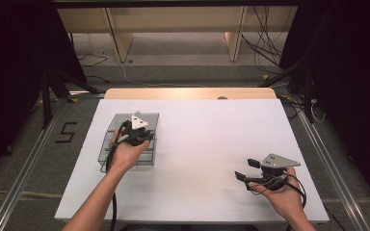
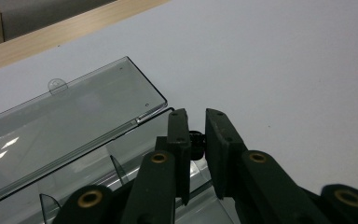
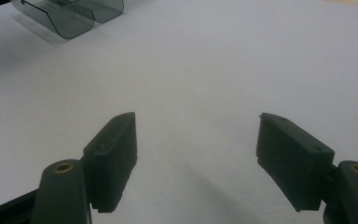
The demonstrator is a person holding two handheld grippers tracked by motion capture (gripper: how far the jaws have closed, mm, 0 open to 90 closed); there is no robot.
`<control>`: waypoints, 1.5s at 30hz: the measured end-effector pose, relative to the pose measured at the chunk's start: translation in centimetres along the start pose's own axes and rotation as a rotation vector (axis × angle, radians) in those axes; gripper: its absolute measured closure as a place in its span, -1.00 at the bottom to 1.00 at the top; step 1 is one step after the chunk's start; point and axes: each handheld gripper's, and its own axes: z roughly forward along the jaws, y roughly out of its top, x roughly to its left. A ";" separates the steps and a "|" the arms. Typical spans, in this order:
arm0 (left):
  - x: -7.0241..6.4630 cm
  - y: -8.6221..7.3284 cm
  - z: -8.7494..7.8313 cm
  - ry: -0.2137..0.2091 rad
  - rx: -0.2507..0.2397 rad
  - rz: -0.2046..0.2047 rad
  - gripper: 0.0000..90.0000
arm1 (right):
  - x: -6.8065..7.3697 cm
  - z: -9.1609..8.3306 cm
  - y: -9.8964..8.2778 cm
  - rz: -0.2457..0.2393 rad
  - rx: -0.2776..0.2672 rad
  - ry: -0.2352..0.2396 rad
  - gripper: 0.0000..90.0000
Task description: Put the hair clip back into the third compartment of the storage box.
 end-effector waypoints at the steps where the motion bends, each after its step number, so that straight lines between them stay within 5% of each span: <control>1: 0.0 0.0 0.0 0.001 0.000 0.000 0.77 | 0.0 0.0 0.0 0.001 0.000 0.000 -0.34; 45: 1.1 -1.5 1.4 0.027 0.033 0.010 0.77 | 0.0 0.0 0.0 0.000 0.004 -0.001 -0.35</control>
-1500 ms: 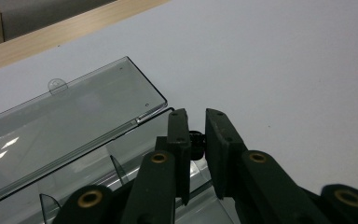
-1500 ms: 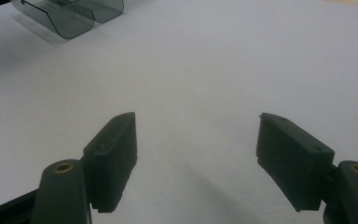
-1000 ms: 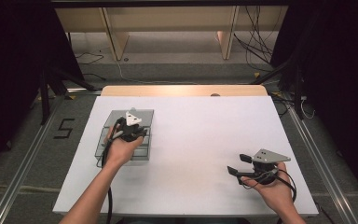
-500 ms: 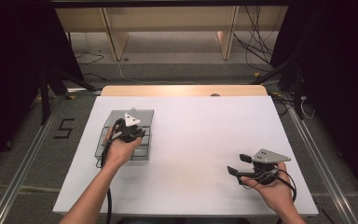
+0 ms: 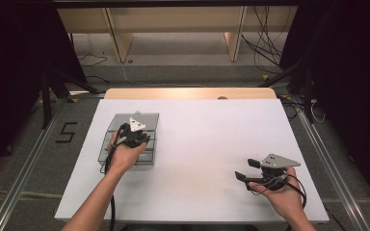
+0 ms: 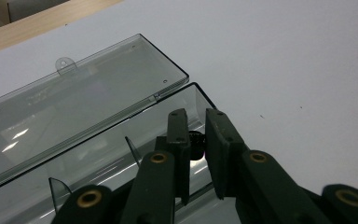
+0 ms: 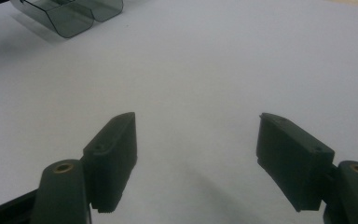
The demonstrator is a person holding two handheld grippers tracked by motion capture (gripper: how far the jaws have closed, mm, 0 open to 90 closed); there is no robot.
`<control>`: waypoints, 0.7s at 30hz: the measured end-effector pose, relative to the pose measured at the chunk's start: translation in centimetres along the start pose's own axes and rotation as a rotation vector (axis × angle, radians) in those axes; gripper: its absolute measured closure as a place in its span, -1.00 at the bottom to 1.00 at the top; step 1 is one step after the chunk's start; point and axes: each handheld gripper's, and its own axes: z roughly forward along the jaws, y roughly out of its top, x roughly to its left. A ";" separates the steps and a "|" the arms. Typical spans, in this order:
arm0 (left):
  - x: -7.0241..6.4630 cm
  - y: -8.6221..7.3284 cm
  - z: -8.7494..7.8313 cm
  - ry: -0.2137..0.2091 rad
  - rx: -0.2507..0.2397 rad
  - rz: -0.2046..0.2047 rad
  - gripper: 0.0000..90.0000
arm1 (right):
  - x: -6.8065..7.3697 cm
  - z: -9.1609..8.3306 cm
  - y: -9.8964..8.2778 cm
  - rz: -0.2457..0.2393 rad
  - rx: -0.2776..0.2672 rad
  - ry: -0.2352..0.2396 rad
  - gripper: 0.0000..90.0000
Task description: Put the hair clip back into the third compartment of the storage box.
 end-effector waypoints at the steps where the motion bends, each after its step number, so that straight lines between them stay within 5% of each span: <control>1: 0.0 0.0 0.0 0.001 0.002 0.002 0.77 | 0.0 0.0 0.0 0.001 0.000 0.000 -0.35; 21: -0.3 -0.4 0.7 -0.007 0.020 0.015 0.73 | 0.0 0.0 0.0 -0.001 -0.001 0.002 -0.35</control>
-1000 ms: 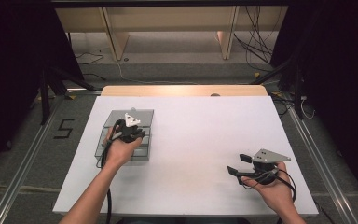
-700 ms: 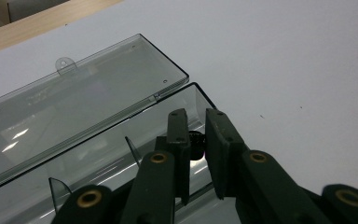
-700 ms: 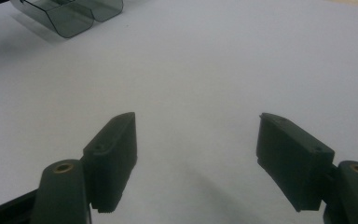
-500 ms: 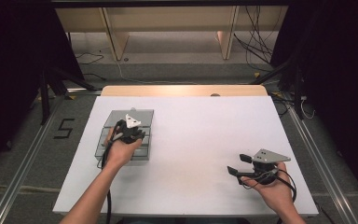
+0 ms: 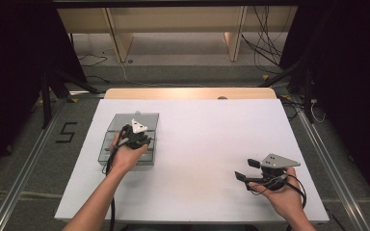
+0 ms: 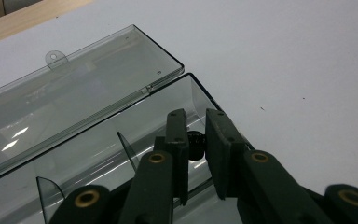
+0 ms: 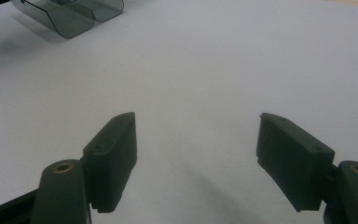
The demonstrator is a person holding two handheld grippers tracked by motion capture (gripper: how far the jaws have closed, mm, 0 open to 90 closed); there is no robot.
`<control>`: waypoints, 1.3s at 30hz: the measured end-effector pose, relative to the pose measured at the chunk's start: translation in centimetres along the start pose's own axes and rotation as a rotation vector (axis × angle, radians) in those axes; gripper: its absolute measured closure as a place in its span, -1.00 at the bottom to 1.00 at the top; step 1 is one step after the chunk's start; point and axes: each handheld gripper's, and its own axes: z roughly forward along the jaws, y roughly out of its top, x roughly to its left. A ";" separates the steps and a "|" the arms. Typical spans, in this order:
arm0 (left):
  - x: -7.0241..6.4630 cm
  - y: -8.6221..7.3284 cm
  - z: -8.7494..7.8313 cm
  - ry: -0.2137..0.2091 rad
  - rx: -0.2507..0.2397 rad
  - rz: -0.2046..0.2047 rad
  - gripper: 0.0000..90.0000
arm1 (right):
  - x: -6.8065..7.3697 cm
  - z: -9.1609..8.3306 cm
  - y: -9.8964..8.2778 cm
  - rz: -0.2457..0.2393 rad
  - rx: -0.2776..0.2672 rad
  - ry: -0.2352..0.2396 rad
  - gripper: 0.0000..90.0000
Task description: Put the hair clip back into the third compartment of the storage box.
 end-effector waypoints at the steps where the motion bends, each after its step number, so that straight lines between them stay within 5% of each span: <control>1: 0.0 0.0 0.0 0.001 0.001 -0.001 0.71 | 0.0 0.0 0.0 0.001 0.000 0.000 -0.35; 21: 0.1 0.7 -2.2 0.013 -0.046 -0.045 0.30 | 0.0 -0.1 0.0 -0.001 -0.006 0.001 -0.35; 32: 0.1 -1.6 -6.2 -0.110 -0.123 -0.035 -0.14 | 0.2 0.1 0.0 -0.002 -0.001 0.005 -0.35; 39: -1.0 -3.6 -8.2 -0.174 -0.135 0.040 -0.33 | 0.4 0.2 0.1 -0.004 -0.001 0.009 -0.35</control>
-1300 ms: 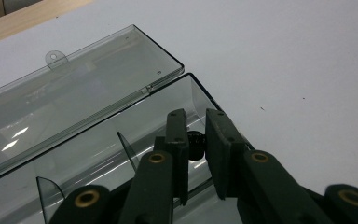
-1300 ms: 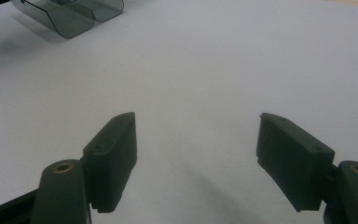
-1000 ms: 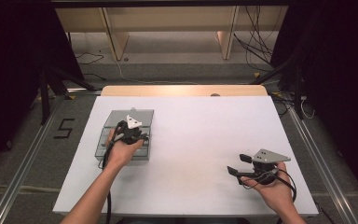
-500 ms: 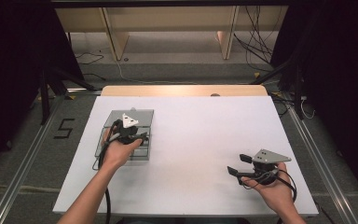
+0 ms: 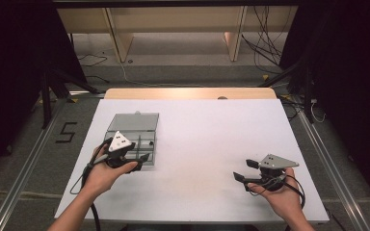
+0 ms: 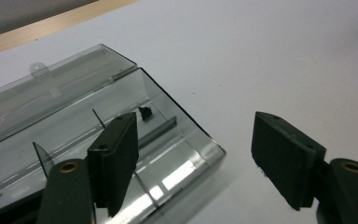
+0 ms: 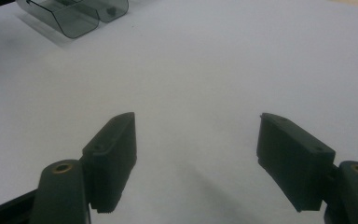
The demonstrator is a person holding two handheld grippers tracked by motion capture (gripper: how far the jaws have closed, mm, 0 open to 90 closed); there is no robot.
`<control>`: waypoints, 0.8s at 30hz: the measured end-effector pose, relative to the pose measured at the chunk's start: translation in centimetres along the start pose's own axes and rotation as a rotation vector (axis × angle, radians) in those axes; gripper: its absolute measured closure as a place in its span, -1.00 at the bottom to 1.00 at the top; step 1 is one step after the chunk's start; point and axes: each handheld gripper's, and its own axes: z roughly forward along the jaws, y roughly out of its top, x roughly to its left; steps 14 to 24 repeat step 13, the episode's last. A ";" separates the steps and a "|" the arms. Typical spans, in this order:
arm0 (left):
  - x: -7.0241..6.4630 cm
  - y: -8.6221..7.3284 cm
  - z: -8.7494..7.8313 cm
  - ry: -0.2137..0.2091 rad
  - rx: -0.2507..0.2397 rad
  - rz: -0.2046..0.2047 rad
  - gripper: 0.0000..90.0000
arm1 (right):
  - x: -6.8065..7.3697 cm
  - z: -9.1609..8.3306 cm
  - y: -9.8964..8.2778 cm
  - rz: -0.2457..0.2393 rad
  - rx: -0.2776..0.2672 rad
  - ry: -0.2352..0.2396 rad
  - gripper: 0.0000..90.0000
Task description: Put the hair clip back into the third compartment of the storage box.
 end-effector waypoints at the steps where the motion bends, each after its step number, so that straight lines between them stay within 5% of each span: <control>1: -0.3 -0.3 -0.3 -0.009 -0.005 0.005 -0.35 | 0.0 0.0 0.0 0.001 0.002 0.000 -0.35; 10: -2.4 -2.8 -2.2 -0.031 -0.024 0.029 -0.43 | 0.1 0.0 -0.1 0.001 0.006 0.006 -0.35; 24: -2.5 -3.2 -2.5 -0.028 -0.022 0.043 -0.43 | 0.1 0.0 -0.1 0.002 0.003 0.008 -0.35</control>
